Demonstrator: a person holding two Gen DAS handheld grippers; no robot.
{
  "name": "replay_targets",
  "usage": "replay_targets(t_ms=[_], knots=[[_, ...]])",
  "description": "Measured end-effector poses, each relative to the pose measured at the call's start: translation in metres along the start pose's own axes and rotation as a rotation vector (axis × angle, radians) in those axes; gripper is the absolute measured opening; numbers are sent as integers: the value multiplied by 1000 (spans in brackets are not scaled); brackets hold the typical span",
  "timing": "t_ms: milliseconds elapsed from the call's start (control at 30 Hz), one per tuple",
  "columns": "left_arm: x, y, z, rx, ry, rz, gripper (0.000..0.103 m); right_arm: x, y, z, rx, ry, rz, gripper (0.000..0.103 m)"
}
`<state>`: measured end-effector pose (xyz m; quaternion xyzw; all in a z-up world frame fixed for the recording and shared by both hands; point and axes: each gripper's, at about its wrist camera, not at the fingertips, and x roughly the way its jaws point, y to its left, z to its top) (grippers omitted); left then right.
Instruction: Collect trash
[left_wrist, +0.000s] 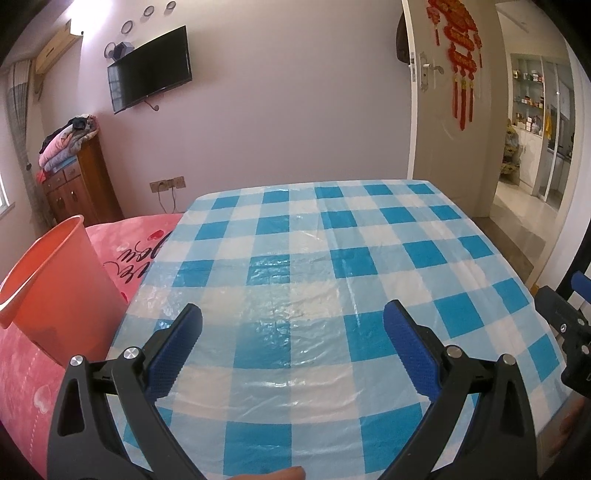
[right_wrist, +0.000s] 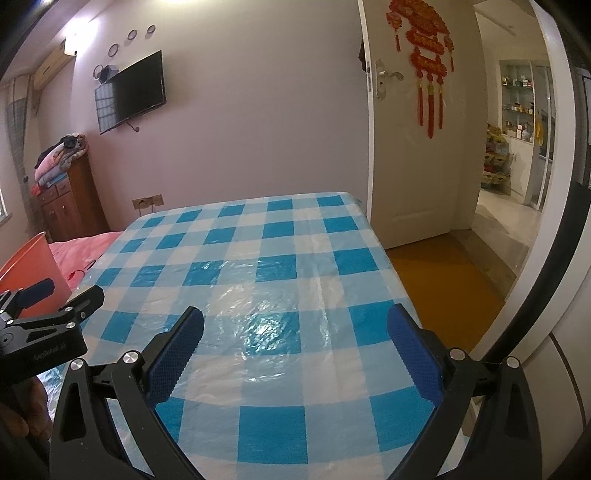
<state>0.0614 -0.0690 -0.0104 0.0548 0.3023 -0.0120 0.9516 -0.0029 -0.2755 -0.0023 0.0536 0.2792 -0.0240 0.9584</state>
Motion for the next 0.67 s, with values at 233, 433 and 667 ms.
replay_targets(t_ms=[233,433,667], knots=[[14,3,-4,-10,37,-1,99,14,4,-3,-6,34,15,98],[50,3,-13,-17,138,-4,99,46,9,-8,-6,116,23,98],[95,-3,-17,-38,246,-24,99,102,24,-7,-15,246,45,98]])
